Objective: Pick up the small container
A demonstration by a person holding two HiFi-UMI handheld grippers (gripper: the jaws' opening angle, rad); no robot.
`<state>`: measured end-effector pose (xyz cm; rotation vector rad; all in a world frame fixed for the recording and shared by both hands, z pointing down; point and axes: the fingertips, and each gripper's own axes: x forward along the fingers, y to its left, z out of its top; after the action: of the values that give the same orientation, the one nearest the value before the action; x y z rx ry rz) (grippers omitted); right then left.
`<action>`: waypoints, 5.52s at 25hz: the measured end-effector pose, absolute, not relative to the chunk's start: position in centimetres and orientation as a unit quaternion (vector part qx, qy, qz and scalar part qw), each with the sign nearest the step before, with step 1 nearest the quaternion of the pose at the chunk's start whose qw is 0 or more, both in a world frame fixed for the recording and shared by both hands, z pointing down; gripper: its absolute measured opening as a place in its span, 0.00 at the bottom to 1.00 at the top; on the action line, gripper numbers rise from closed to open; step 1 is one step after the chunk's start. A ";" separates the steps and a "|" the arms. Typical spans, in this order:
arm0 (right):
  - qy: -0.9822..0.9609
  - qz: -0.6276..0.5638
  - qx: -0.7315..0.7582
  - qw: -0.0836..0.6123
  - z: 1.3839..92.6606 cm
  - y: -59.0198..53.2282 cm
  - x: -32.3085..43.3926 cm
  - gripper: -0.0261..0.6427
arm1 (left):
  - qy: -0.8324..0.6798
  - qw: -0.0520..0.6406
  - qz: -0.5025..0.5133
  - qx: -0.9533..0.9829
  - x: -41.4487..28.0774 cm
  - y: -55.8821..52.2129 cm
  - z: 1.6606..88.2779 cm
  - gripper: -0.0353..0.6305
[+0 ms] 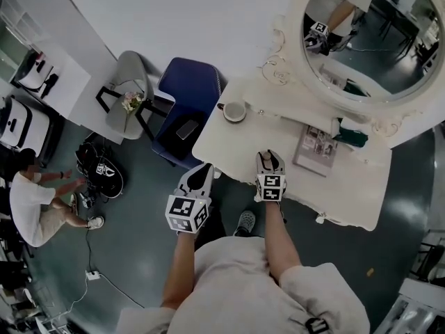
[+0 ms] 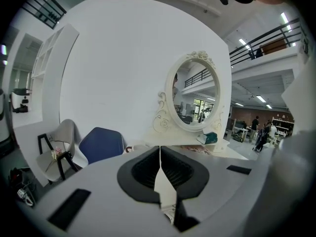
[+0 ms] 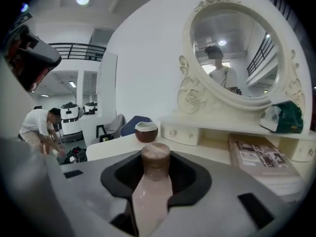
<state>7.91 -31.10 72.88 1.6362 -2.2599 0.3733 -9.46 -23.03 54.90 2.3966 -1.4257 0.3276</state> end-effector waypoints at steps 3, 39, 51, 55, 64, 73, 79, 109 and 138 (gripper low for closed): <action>-0.775 0.133 0.596 0.160 73.0 -31.2 7.9 0.25 | -0.504 0.173 0.112 0.839 -9.7 -23.0 55.4 0.10; -0.802 0.170 0.551 0.154 69.8 -30.0 6.4 0.25 | -0.520 0.172 0.097 0.831 -11.2 -21.4 54.9 0.10; -0.838 0.151 0.508 0.133 61.8 -30.6 6.2 0.25 | -0.512 0.168 0.096 0.837 -10.4 -21.3 55.0 0.10; -0.849 0.173 0.488 0.107 59.2 -30.1 6.4 0.25 | -0.516 0.166 0.097 0.835 -10.9 -21.6 54.6 0.10; -0.864 0.150 0.470 0.106 54.5 -29.0 7.2 0.25 | -0.529 0.145 0.105 0.829 -11.1 -23.5 52.2 0.10; -0.871 0.139 0.459 0.102 52.1 -29.2 7.5 0.25 | -0.518 0.139 0.092 0.839 -10.0 -25.1 51.5 0.10; -0.872 0.134 0.459 0.102 51.7 -29.4 7.3 0.25 | -0.517 0.134 0.094 0.840 -10.1 -25.6 51.2 0.10; -0.865 0.129 0.474 0.107 52.3 -29.1 8.0 0.25 | -0.526 0.149 0.086 0.833 -10.4 -24.7 52.4 0.10; -0.853 0.122 0.496 0.105 52.3 -29.8 8.5 0.25 | -0.517 0.145 0.083 0.840 -10.7 -25.6 51.9 0.10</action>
<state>8.45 -29.82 52.33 1.4634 -2.5143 0.3589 -10.70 -25.60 51.94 2.4195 -1.4884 0.2391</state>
